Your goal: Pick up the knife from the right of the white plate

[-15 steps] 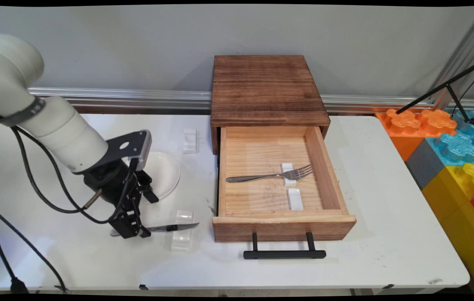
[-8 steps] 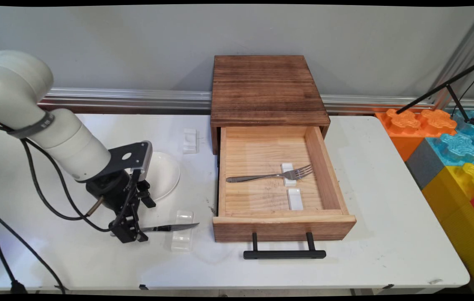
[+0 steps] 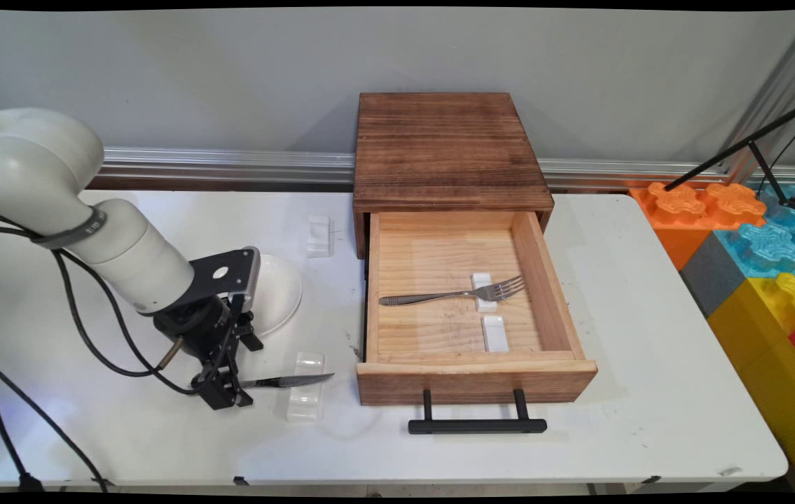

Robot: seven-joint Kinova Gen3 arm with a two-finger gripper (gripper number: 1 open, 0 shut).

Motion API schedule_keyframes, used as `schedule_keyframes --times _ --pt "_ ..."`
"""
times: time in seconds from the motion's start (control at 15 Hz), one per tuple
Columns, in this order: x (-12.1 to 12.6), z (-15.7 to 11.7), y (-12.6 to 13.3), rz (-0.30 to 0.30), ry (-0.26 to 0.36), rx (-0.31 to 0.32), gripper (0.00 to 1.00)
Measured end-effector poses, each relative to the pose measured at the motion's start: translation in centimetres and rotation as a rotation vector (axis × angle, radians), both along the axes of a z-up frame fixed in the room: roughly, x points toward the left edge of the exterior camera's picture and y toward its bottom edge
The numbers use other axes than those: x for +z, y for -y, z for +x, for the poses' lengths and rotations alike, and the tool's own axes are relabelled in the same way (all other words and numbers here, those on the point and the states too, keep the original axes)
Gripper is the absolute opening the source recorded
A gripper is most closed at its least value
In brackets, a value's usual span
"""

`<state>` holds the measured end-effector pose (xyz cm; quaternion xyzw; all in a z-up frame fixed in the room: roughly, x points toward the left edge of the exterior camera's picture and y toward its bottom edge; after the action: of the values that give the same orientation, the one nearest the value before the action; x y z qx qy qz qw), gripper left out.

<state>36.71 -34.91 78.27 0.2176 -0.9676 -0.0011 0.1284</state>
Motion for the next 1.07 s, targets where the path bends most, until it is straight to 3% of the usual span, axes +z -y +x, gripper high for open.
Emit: schedule_keyframes --times 0.6,0.67,1.07 --pt "-1.02 -0.09 -0.14 -0.003 0.009 -0.005 1.0" --pt "-1.06 -0.11 -0.2 -0.003 0.01 -0.011 0.0" --pt "-1.22 -0.09 -0.44 0.001 0.014 -0.028 0.0"
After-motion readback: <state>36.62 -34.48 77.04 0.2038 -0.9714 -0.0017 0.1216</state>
